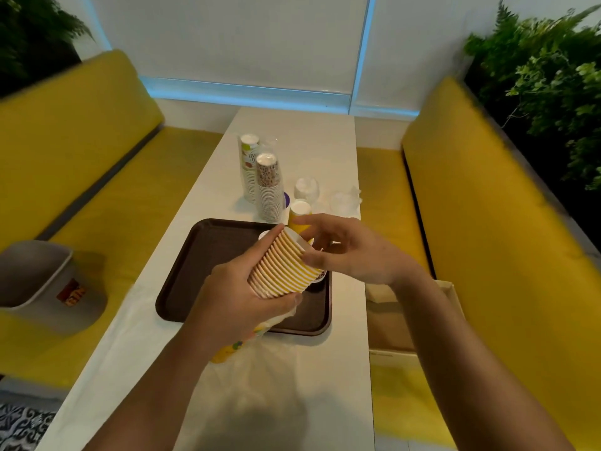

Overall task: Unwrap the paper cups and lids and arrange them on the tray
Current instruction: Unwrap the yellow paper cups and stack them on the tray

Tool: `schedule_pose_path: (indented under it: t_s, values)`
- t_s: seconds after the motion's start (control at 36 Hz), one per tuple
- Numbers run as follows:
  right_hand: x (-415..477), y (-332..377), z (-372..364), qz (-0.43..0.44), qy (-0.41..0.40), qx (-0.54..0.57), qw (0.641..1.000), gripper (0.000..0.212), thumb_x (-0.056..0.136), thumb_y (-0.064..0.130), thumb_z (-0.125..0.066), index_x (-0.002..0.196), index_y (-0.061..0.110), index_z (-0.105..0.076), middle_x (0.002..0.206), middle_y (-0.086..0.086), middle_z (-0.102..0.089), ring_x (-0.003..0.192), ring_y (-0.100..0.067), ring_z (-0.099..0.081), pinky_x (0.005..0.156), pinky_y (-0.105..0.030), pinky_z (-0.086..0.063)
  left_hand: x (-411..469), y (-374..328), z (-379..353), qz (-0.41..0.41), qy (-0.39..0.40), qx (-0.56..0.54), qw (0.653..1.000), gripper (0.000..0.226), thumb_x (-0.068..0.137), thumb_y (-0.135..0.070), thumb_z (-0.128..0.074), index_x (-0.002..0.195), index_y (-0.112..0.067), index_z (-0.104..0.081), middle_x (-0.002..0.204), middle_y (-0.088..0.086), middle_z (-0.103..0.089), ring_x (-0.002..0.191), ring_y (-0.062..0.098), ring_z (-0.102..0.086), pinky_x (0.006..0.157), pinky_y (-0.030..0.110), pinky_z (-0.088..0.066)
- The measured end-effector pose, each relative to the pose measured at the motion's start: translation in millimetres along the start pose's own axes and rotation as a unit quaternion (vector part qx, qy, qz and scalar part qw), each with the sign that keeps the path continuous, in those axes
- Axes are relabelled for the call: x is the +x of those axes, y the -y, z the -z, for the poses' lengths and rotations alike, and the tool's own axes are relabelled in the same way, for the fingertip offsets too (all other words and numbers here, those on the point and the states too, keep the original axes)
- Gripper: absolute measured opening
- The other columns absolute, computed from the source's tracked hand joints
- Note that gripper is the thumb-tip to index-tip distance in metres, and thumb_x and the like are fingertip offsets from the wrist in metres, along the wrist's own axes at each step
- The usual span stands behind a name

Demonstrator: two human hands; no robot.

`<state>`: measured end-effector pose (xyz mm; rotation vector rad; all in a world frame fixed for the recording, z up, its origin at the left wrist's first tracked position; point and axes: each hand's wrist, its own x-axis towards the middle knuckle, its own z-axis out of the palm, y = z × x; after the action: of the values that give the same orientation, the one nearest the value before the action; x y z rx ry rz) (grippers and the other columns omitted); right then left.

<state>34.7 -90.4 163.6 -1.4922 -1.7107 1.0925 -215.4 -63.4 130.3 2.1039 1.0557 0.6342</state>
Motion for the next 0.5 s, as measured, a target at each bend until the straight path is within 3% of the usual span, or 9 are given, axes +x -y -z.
schedule_pose_path:
  t_s: [0.06, 0.17, 0.28, 0.36, 0.42, 0.5]
  values:
    - [4, 1, 0, 0.007, -0.019, 0.011, 1.0, 0.055, 0.095, 0.03, -0.077, 0.146, 0.033, -0.056, 0.116, 0.014, -0.071, 0.108, -0.015, -0.069, 0.092, -0.038, -0.062, 0, 4, 3, -0.006, 0.006, 0.007, 1.0, 0.096, 0.069, -0.078, -0.074, 0.149, -0.069, -0.022, 0.123, -0.037, -0.056, 0.112, -0.01, -0.057, 0.085, 0.021, -0.061]
    - [9, 0, 11, 0.018, -0.048, 0.02, 0.998, 0.054, 0.089, 0.037, -0.068, 0.141, 0.042, -0.055, 0.113, 0.016, -0.067, 0.107, -0.019, -0.067, 0.09, -0.046, -0.062, 1, 16, 8, -0.011, 0.012, 0.021, 1.0, 0.101, 0.069, -0.082, -0.072, 0.155, -0.06, -0.024, 0.133, -0.03, -0.056, 0.115, -0.001, -0.06, 0.092, 0.03, -0.061]
    - [11, 1, 18, 0.013, 0.06, 0.005, 0.998, 0.069, 0.1, 0.016, -0.067, 0.148, 0.059, -0.04, 0.129, 0.008, -0.054, 0.111, -0.028, -0.062, 0.093, -0.047, -0.06, 1, 24, 11, -0.014, 0.021, 0.043, 0.999, 0.104, 0.067, -0.089, -0.067, 0.156, -0.057, -0.025, 0.133, -0.027, -0.056, 0.115, 0.005, -0.062, 0.092, 0.033, -0.062]
    - [20, 5, 11, -0.005, 0.123, -0.04, 0.992, 0.07, 0.101, 0.03, -0.069, 0.153, 0.059, -0.03, 0.139, 0.015, -0.045, 0.122, -0.017, -0.057, 0.096, -0.032, -0.059, 3, 28, 12, -0.017, 0.019, 0.061, 0.998, 0.105, 0.065, -0.093, -0.064, 0.156, -0.056, -0.024, 0.132, -0.027, -0.056, 0.114, 0.007, -0.063, 0.09, 0.033, -0.062]
    - [26, 9, 5, -0.013, 0.139, -0.064, 0.988, 0.067, 0.099, 0.039, -0.07, 0.152, 0.055, -0.033, 0.136, 0.026, -0.045, 0.123, -0.006, -0.054, 0.089, -0.021, -0.057, 5, 30, 12, -0.017, 0.021, 0.069, 0.997, 0.106, 0.066, -0.092, -0.065, 0.156, -0.056, -0.023, 0.131, -0.027, -0.057, 0.113, 0.007, -0.062, 0.09, 0.033, -0.062]
    - [31, 11, 4, -0.017, 0.127, -0.066, 0.99, 0.057, 0.097, 0.043, -0.072, 0.146, 0.05, -0.043, 0.135, 0.022, -0.05, 0.122, -0.012, -0.057, 0.091, -0.026, -0.06, 7, 35, 14, -0.016, 0.03, 0.074, 0.997, 0.107, 0.065, -0.094, -0.063, 0.156, -0.057, -0.022, 0.132, -0.026, -0.056, 0.114, 0.008, -0.062, 0.09, 0.036, -0.062]
